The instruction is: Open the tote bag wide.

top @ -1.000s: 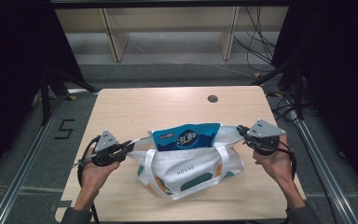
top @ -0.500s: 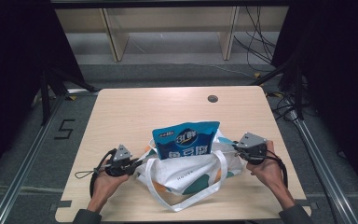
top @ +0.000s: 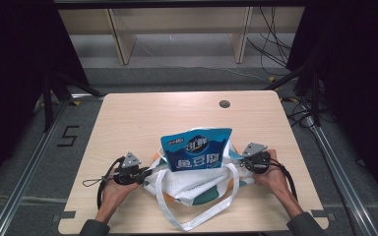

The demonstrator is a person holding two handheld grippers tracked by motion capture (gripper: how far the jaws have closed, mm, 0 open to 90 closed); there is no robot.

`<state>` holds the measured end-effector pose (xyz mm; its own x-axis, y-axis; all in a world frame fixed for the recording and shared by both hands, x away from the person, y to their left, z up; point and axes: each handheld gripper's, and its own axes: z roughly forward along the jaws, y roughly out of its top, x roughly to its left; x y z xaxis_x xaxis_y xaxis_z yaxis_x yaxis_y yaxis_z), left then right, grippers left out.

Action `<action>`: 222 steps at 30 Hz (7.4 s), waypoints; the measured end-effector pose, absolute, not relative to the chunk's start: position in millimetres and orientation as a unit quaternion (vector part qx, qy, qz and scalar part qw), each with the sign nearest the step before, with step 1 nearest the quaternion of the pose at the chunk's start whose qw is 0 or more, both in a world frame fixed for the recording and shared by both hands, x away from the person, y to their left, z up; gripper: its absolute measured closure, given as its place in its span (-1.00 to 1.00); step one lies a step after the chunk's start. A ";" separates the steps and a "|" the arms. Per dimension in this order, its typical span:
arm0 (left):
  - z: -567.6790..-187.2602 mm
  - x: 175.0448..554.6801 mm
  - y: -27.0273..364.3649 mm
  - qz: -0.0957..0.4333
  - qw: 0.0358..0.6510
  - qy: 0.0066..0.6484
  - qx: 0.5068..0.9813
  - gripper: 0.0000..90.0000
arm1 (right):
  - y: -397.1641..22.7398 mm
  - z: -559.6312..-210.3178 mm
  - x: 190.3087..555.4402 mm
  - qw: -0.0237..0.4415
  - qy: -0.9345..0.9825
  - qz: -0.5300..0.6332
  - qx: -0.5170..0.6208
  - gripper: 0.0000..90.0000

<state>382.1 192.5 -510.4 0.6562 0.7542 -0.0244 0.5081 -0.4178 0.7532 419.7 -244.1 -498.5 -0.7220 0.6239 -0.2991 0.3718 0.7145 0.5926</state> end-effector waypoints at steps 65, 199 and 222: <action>-486.7 455.6 165.0 0.137 0.366 0.432 0.813 0.46 | -191.6 -487.9 341.4 0.091 0.936 0.297 0.166 0.56; -522.7 489.0 175.0 0.165 0.419 0.470 0.760 0.98 | -164.4 -500.4 421.9 0.131 0.917 0.304 0.222 1.00; -493.4 418.5 150.3 0.094 0.427 0.383 0.814 0.90 | -166.6 -498.1 418.2 0.142 0.913 0.310 0.225 0.98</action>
<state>418.5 150.3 -493.4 0.6893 0.7034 -0.1736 0.5431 -0.3431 0.7664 418.2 -166.6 -498.1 -0.8587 0.4985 -0.1193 0.3227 0.7066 0.6298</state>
